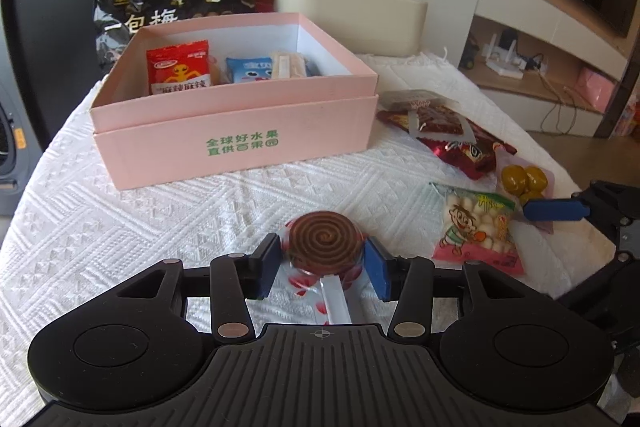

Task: Organize snacks
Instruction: 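Hold the lollipop with the left gripper while the right grasps the white candy bag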

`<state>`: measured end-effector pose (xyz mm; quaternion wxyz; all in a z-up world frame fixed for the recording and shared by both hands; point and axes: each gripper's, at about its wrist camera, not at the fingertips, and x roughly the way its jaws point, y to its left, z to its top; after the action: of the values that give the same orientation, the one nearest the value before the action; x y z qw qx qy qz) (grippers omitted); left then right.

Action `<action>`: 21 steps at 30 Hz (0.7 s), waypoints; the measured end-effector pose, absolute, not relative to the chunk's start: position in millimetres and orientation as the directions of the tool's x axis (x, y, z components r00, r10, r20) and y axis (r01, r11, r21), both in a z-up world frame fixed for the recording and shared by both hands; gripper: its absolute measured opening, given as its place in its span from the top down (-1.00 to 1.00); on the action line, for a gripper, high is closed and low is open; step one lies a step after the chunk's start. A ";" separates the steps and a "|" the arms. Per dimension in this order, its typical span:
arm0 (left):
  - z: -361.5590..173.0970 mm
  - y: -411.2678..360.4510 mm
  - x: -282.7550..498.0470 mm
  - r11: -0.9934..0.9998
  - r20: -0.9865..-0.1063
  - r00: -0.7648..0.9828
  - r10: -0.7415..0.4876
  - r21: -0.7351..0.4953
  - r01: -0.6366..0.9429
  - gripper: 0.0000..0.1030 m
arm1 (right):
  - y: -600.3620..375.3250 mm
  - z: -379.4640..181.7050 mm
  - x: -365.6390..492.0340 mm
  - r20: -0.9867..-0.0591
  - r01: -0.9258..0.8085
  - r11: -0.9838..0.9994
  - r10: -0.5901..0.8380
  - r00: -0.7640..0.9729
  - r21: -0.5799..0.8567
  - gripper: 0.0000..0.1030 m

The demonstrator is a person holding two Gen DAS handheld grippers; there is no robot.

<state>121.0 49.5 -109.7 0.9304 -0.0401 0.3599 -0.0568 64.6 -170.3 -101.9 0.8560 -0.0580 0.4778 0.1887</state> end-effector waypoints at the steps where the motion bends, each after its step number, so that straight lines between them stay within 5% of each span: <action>1: -110.8 50.6 122.5 0.989 -0.654 0.743 -0.143 -0.130 0.077 0.01 | -171.2 -101.9 66.4 -0.844 -0.383 0.920 0.273 0.461 0.089 -1.00; 11: -113.5 58.4 112.4 0.979 -0.619 0.762 -0.188 -0.179 0.096 0.00 | -164.5 -91.2 67.2 -0.837 -0.318 0.945 0.236 0.494 0.079 -0.86; 18: -110.1 65.9 93.8 0.968 -0.627 0.746 -0.224 -0.232 0.096 0.01 | -156.1 -76.0 56.3 -0.825 -0.438 0.898 0.216 0.522 -0.042 -0.81; 21: -107.9 66.6 85.4 0.967 -0.628 0.747 -0.218 -0.242 0.079 0.01 | -168.6 -74.5 44.2 -0.807 -0.433 0.879 0.103 0.582 -0.201 -0.81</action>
<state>85.4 66.6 -107.9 0.9292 -0.1005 0.3465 -0.0798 44.2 -168.6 -74.5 0.8684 -0.1921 0.4303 0.1544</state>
